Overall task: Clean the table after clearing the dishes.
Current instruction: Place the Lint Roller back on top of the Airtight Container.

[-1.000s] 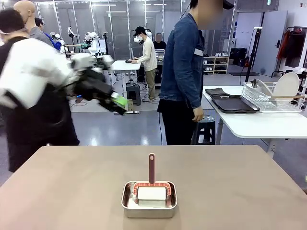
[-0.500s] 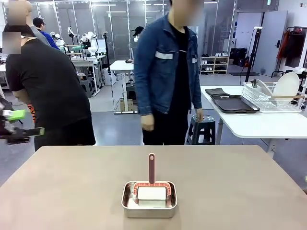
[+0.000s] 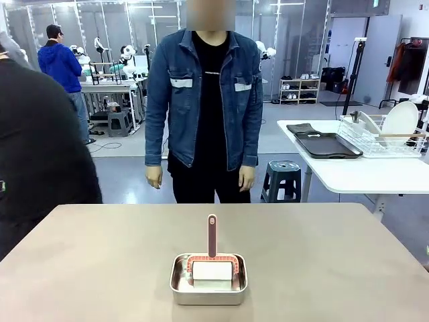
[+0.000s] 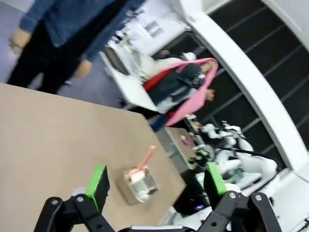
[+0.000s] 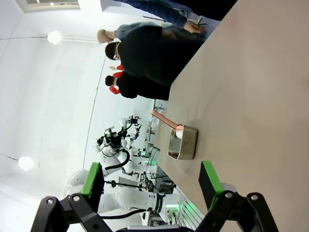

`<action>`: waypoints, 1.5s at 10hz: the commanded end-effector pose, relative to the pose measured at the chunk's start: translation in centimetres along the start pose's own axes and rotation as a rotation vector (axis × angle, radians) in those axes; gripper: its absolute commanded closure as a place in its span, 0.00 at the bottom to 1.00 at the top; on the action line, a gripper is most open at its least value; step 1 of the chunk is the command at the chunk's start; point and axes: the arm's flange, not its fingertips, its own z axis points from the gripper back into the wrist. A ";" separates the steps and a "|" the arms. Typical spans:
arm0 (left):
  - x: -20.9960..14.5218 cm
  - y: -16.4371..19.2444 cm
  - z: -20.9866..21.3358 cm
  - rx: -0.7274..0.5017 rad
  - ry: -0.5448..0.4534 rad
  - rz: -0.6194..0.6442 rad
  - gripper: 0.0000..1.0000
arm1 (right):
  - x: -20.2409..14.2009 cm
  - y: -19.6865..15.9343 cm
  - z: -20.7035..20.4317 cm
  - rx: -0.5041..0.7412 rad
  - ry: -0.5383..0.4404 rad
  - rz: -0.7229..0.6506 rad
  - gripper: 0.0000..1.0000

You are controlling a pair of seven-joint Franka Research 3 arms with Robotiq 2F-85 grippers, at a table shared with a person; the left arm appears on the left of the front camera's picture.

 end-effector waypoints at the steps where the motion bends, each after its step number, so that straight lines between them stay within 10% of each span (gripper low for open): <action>1: 1.2 -0.7 0.8 0.198 -0.013 -0.090 0.00 | -0.3 0.2 0.0 0.005 -0.001 0.004 0.00; 15: 2.6 -0.8 2.1 0.202 -0.028 -0.136 0.00 | -0.3 0.2 0.0 0.005 -0.001 0.004 0.00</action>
